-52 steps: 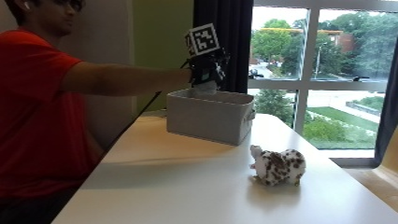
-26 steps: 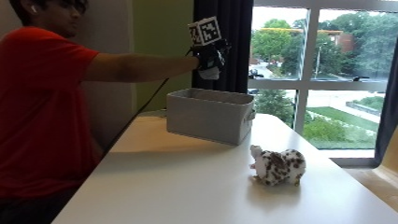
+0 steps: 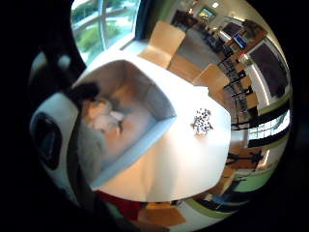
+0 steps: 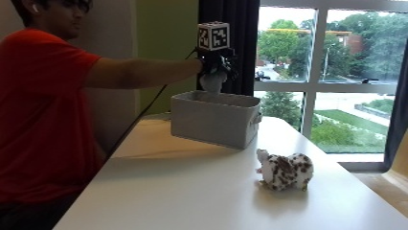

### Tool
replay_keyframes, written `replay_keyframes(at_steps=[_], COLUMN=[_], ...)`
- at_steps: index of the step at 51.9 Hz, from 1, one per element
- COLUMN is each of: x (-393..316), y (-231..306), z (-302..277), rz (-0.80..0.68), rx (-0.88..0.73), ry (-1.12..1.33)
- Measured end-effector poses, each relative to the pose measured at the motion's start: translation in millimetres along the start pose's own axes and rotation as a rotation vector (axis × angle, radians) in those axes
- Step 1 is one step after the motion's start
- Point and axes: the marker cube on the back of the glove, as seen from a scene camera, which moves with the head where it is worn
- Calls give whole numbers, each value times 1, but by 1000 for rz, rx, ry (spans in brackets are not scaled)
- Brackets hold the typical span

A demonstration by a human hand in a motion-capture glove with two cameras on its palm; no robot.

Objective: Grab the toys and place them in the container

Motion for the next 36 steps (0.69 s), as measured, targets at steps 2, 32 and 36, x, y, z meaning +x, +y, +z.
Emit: replay_keyframes(at_steps=[2,32,36], x=[2,98,120], y=[5,81,93], z=[2,-5,-6], rz=[-12,112,154], rx=[-64,-212,-220], ry=[-4,195,208])
